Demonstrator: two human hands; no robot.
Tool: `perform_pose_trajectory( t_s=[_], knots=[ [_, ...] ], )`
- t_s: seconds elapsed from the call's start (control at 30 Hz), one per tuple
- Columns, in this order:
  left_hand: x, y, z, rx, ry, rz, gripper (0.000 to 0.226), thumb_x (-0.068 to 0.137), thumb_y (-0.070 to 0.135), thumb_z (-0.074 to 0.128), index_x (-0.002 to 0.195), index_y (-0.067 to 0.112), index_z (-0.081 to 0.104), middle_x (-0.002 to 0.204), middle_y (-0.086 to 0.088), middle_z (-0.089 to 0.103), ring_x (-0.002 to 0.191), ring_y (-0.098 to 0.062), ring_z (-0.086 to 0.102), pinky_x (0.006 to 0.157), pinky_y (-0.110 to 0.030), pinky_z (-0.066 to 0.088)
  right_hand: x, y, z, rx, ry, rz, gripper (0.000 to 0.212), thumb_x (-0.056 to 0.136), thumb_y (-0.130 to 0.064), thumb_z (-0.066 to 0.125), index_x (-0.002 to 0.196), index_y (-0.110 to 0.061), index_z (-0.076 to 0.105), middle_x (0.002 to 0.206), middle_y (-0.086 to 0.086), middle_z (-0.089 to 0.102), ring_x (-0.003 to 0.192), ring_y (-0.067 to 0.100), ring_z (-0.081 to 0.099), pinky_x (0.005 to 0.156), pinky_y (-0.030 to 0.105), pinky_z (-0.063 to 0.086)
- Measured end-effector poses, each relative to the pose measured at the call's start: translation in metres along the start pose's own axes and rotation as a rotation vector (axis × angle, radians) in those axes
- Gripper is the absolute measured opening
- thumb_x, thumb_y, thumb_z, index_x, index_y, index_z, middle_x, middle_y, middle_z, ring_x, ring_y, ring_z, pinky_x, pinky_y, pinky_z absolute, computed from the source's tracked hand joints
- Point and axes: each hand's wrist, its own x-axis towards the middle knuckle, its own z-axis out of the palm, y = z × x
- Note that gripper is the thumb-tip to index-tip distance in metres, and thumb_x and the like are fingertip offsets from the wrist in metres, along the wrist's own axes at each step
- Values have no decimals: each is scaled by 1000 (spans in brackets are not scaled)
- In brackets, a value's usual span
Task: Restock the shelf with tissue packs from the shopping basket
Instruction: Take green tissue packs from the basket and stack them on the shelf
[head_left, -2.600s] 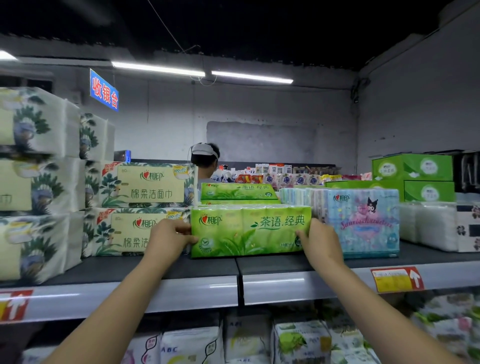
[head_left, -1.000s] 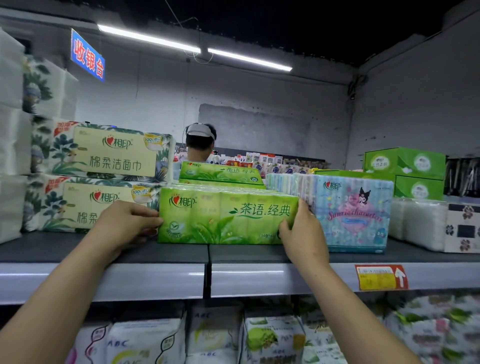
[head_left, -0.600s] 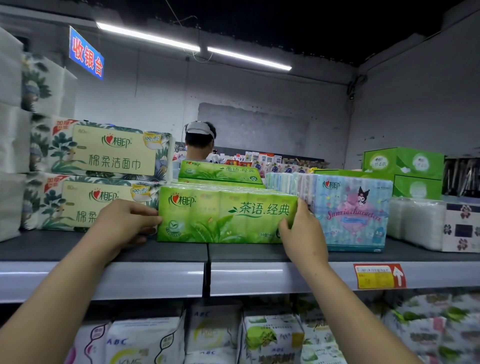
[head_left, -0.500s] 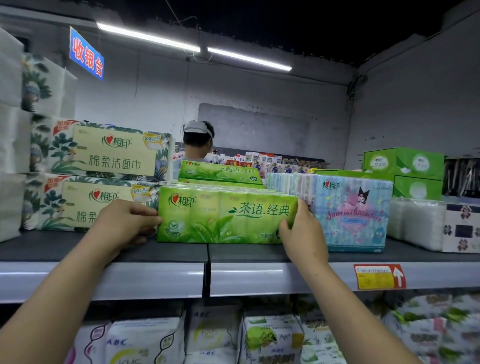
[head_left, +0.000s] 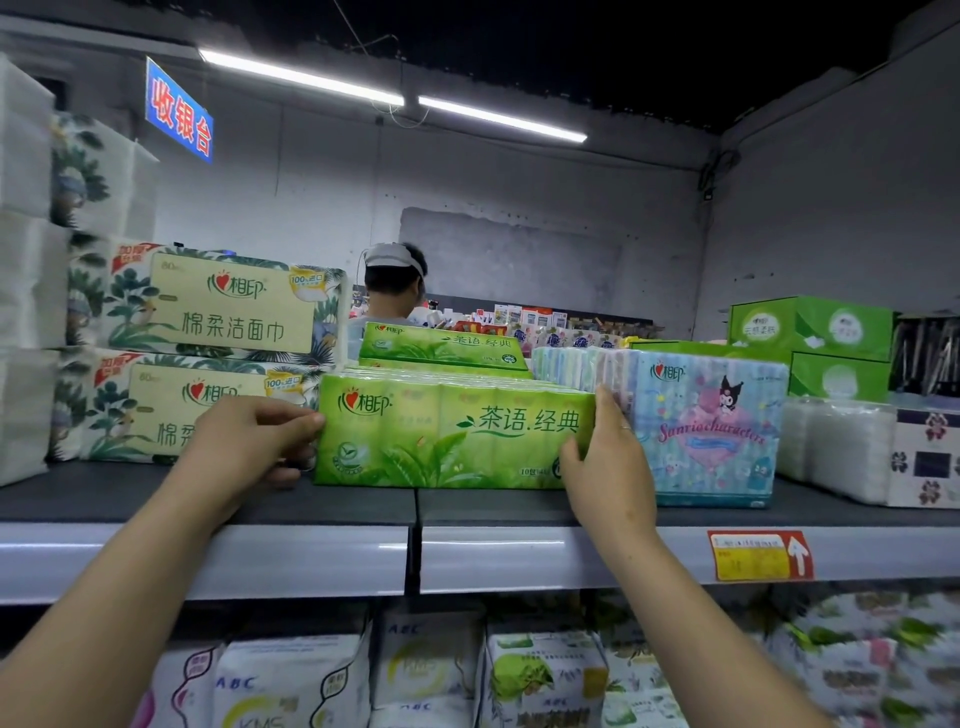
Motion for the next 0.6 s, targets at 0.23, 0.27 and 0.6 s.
perform_pose_trajectory(
  t_s=[0.23,0.27,0.6],
  knots=[
    [-1,0,2,29,116,147,5,87,13,67,86,14,72,80,-11,71,73,-22,67,44,-15,51,0,3,4,46,49,-71,57,95,-13,43,148,-21,25,153,-1,34,130,23,45,90,36,49],
    [-2,0,3,31,127,159,6,87,12,66,89,12,72,82,-12,71,74,-21,67,45,-15,52,0,3,4,55,48,-69,56,95,-12,43,148,-21,26,153,-1,35,130,23,46,90,36,49],
    [-37,14,4,230,242,439,23,88,19,66,109,13,71,96,1,70,87,-14,65,84,-31,50,-3,-2,-5,137,64,-46,51,99,-19,42,148,-19,28,151,2,37,138,19,36,102,32,40]
  ],
)
